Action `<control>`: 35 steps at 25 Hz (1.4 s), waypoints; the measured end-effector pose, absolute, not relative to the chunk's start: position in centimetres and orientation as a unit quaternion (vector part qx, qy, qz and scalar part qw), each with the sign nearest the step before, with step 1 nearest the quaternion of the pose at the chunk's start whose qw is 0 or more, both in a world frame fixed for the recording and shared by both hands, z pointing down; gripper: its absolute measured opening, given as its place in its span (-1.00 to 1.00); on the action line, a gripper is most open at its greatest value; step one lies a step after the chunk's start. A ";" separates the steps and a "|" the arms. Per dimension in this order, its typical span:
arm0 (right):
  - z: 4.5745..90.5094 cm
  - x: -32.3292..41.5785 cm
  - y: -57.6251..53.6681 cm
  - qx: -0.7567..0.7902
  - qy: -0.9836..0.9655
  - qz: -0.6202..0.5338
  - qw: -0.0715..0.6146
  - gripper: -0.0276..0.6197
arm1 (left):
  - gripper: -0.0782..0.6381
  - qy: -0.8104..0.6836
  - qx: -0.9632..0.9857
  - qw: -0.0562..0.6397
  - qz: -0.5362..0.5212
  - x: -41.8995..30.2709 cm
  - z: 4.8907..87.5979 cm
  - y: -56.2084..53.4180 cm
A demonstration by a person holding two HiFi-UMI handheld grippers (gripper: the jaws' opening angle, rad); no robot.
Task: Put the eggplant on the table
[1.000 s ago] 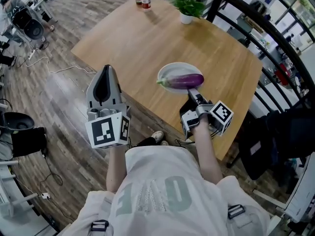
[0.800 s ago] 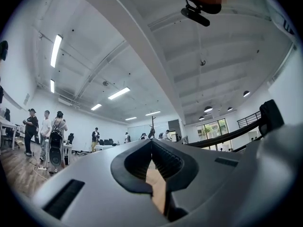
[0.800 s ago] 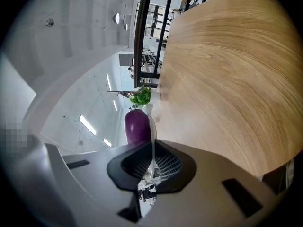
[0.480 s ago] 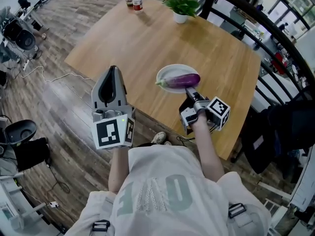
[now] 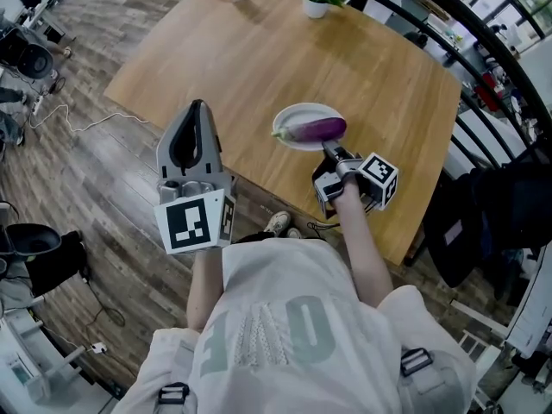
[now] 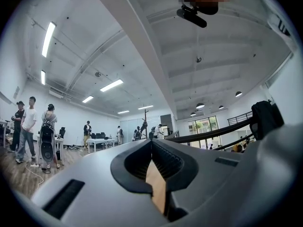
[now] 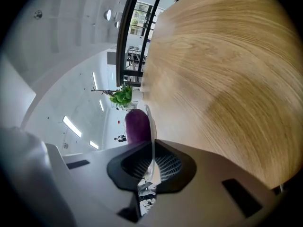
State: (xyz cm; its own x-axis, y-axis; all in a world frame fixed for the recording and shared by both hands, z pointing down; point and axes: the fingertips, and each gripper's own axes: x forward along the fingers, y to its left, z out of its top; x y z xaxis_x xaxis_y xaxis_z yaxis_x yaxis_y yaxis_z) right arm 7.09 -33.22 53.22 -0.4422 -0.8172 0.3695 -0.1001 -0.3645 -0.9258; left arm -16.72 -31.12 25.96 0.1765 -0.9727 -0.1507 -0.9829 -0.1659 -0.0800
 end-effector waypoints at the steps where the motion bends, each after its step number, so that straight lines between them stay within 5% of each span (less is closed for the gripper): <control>1: 53.7 7.1 -33.2 -0.459 0.495 -0.690 0.260 -0.84 | -0.76 0.642 -0.762 0.078 0.029 -16.7 26.1 -31.1; 35: 61.4 4.2 -34.9 -0.481 0.459 -0.717 0.212 -0.84 | -0.76 0.672 -0.739 0.058 0.000 -20.4 28.7 -31.2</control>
State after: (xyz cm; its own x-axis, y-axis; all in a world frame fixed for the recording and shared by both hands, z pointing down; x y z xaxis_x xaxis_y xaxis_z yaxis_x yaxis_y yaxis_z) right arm 4.25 -34.92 61.45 -0.4479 -0.7451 0.4941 -0.1369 -0.4890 -0.8615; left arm -20.39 -31.22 28.67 0.0980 -0.9922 -0.0775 -0.9922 -0.0913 -0.0853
